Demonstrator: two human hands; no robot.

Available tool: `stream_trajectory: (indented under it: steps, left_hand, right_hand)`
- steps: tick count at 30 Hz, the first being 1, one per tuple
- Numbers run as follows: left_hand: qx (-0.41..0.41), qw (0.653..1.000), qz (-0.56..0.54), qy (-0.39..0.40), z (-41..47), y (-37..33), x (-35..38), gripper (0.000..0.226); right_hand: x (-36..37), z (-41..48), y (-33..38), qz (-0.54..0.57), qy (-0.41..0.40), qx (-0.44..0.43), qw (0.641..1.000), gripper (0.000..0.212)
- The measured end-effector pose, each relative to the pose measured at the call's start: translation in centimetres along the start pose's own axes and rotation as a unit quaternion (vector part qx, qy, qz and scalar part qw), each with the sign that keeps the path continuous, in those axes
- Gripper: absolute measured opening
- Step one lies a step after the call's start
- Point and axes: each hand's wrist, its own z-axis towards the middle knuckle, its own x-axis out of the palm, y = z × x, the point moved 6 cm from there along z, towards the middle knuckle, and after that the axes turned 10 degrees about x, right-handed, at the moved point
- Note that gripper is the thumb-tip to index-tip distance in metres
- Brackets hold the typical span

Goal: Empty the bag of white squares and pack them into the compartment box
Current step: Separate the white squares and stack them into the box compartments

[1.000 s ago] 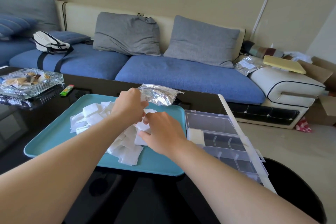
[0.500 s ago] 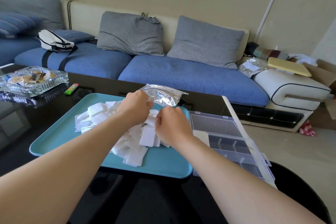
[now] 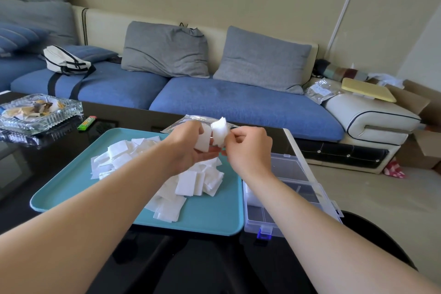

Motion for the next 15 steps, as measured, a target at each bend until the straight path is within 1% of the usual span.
stream_trajectory:
  steps: [2,3,5,6,9,11,12,13,15]
  left_hand:
    - [-0.007,0.999,-0.042,0.02,-0.3,0.3,0.9,0.031]
    - [-0.005,0.998,-0.055,0.028,-0.5,0.4,1.3,0.028]
    - [-0.003,0.997,-0.068,0.04,-0.8,0.4,1.9,0.017]
    - [-0.003,0.997,-0.059,0.048,-1.0,0.3,2.2,0.017]
    - [0.016,0.998,0.015,0.066,-1.0,0.4,2.3,0.029]
    - [0.021,0.996,0.049,0.068,-0.8,0.4,2.0,0.026]
    - [0.021,0.995,0.056,0.075,-0.9,0.4,2.0,0.024]
    - [0.016,0.995,0.055,0.083,-1.0,0.4,1.9,0.024]
    - [0.006,0.994,0.042,0.096,-1.1,0.6,1.8,0.028]
  right_hand:
    - [-0.8,-0.5,1.0,-0.076,-0.048,-0.098,0.991,0.031]
    - [-1.1,-0.8,1.5,-0.116,-0.062,-0.133,0.982,0.028]
    - [-0.9,-1.2,2.1,-0.191,-0.072,-0.185,0.961,0.023]
    - [-0.6,-1.5,2.2,-0.216,-0.066,-0.204,0.953,0.022]
    - [0.1,-2.5,2.5,-0.233,-0.038,-0.247,0.94,0.019]
    - [-0.1,-2.8,2.8,-0.203,-0.043,-0.264,0.942,0.016]
    - [-0.1,-2.7,2.7,-0.185,-0.038,-0.265,0.946,0.019]
    - [0.0,-2.4,2.4,-0.172,-0.021,-0.258,0.951,0.029]
    - [0.4,-1.7,1.8,-0.156,0.036,-0.235,0.959,0.061]
